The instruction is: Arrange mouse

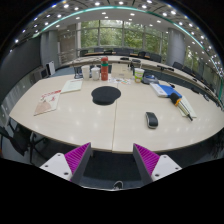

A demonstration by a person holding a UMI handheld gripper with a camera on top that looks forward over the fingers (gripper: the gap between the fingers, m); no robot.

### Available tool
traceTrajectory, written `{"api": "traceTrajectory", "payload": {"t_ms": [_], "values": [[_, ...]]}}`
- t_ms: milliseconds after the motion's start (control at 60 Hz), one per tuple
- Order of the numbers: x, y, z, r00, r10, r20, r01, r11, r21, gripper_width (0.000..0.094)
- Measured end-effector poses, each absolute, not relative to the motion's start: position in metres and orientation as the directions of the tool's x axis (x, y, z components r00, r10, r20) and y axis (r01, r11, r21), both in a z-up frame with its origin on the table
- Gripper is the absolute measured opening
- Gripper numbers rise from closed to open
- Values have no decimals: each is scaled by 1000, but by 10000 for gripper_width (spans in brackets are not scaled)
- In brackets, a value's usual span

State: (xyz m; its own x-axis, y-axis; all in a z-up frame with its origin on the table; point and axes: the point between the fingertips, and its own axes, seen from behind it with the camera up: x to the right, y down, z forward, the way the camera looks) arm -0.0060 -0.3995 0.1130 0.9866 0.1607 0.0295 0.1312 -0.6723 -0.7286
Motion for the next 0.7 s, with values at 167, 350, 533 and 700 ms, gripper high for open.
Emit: {"api": "traceTrajectory", "payload": {"t_ms": [167, 350, 533, 700], "values": [[80, -330, 75, 997, 63, 55, 82, -659, -748, 858], [141, -233, 40, 996, 54, 72, 90, -613, -785, 849], [162, -175, 3, 995, 79, 57, 94, -626, -774, 829], [163, -159, -14, 994, 109, 19, 84, -633, -769, 634]]}}
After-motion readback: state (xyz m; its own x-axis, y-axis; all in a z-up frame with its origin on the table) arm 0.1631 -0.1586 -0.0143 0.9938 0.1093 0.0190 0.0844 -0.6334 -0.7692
